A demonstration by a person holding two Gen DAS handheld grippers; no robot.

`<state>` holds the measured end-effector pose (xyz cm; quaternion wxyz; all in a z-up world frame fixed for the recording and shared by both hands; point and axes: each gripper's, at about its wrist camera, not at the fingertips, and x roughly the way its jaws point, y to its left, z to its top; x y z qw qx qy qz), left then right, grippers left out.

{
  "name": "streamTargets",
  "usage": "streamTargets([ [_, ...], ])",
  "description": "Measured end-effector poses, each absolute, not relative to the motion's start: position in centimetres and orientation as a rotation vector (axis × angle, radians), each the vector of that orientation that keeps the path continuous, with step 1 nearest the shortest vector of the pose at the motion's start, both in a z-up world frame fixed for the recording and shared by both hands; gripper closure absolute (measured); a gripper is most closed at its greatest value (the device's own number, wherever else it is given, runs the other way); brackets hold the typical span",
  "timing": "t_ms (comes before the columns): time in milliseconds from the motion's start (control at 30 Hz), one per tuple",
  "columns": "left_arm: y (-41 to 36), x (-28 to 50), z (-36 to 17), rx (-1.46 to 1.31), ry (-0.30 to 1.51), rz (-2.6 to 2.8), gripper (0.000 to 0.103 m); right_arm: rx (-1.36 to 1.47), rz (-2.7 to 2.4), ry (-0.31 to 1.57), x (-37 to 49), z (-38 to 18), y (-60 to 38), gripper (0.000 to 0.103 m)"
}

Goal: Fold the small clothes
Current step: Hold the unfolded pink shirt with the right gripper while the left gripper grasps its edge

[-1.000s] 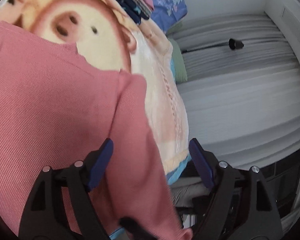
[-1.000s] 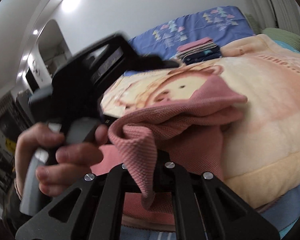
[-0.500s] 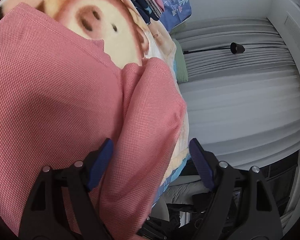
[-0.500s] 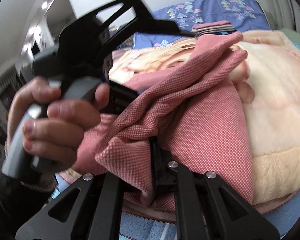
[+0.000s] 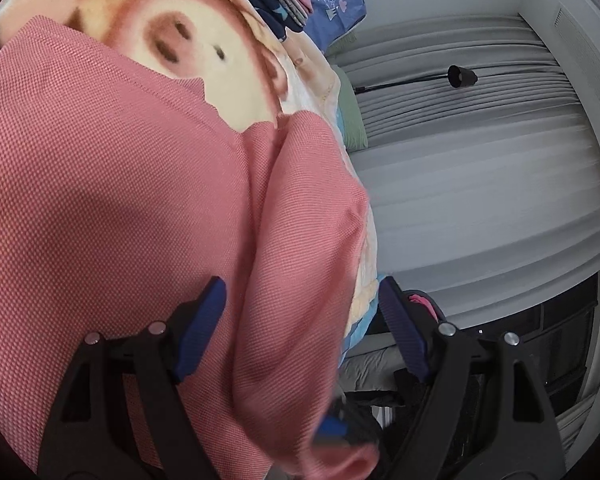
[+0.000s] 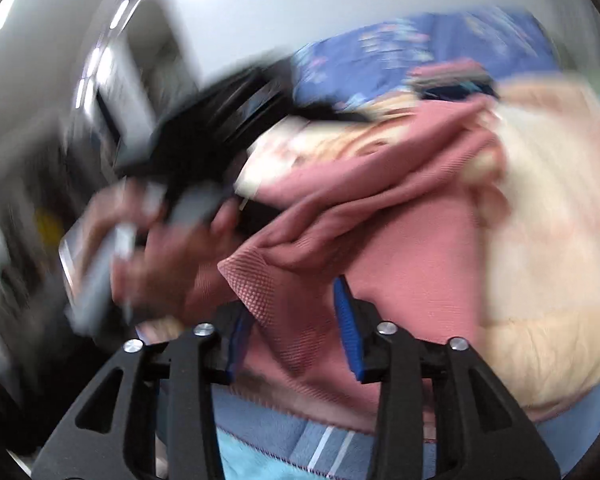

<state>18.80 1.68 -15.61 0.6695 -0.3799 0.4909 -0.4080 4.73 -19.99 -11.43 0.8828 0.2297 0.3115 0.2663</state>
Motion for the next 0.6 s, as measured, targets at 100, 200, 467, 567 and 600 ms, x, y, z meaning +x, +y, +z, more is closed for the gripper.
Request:
streamTargets([
  [100, 1.6, 18.5, -15.6, -0.854, 1.101, -0.904, 0.023, 0.73, 0.576, 0.688, 7.4, -12.7, -23.5, 0.057],
  [200, 1.4, 18.3, -15.5, -0.838, 1.096, -0.895, 0.023, 0.782, 0.613, 0.729, 9.3, -12.8, -24.0, 0.051],
  [467, 2.3, 18.4, -15.9, -0.905, 1.092, -0.923, 0.023, 0.639, 0.575, 0.73, 7.6, -12.2, -20.1, 0.068],
  [567, 3.0, 18.5, -15.9, -0.936, 1.102, -0.955, 0.023, 0.538, 0.64, 0.784, 8.0, -12.4, -17.1, 0.099],
  [600, 3.3, 18.5, -15.9, -0.936, 1.109, -0.967, 0.023, 0.491, 0.652, 0.791, 8.0, -12.4, -16.0, 0.099],
])
